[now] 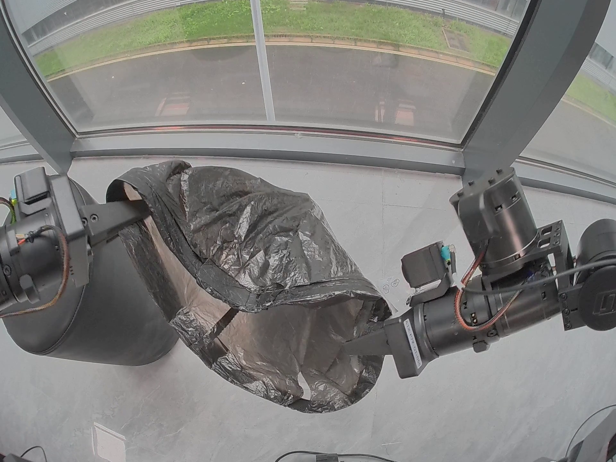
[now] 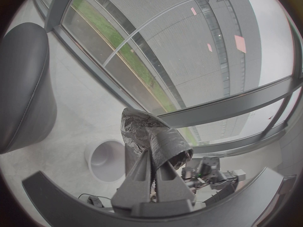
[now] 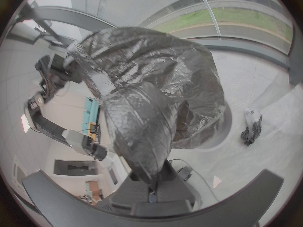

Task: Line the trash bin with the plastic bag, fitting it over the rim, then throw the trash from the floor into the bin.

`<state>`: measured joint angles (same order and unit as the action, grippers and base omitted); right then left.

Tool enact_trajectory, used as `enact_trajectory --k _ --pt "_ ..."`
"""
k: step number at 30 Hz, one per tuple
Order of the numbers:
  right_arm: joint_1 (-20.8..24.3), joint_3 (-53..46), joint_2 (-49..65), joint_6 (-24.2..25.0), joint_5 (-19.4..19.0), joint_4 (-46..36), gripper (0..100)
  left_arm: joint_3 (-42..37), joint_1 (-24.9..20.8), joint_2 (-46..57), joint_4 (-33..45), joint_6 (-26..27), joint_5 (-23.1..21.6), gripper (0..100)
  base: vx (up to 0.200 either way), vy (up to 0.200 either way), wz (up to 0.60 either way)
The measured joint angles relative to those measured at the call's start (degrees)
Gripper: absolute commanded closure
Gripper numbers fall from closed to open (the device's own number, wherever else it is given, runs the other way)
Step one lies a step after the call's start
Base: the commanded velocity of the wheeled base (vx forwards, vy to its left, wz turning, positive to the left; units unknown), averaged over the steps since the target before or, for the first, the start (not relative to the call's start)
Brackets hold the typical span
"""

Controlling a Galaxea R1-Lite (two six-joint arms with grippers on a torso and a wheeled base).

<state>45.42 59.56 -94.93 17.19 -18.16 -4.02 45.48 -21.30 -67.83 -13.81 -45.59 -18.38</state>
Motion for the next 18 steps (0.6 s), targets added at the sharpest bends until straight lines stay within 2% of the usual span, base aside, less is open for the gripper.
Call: enact_trajectory --k 3,7,12,18 --pt "-0.3 2.0 0.9 1.7 -4.1 -4.0 100 -0.8 -2.0 -1.4 0.1 0.6 2.3 100 0.0 0.0 0.0" --pt "-0.5 3.2 1.5 3.0 -7.0 -7.3 100 -1.8 -5.3 -2.6 0.5 0.9 3.5 100 0.0 0.0 0.0" --pt "-0.6 3.6 1.9 3.4 -12.7 -12.0 100 -2.7 -8.5 -3.8 4.8 1.0 6.1 100 0.0 0.0 0.0" --pt "-0.6 3.3 2.1 3.4 -14.2 -13.7 100 -4.7 -9.9 -4.6 7.5 0.9 7.5 100 0.0 0.0 0.0"
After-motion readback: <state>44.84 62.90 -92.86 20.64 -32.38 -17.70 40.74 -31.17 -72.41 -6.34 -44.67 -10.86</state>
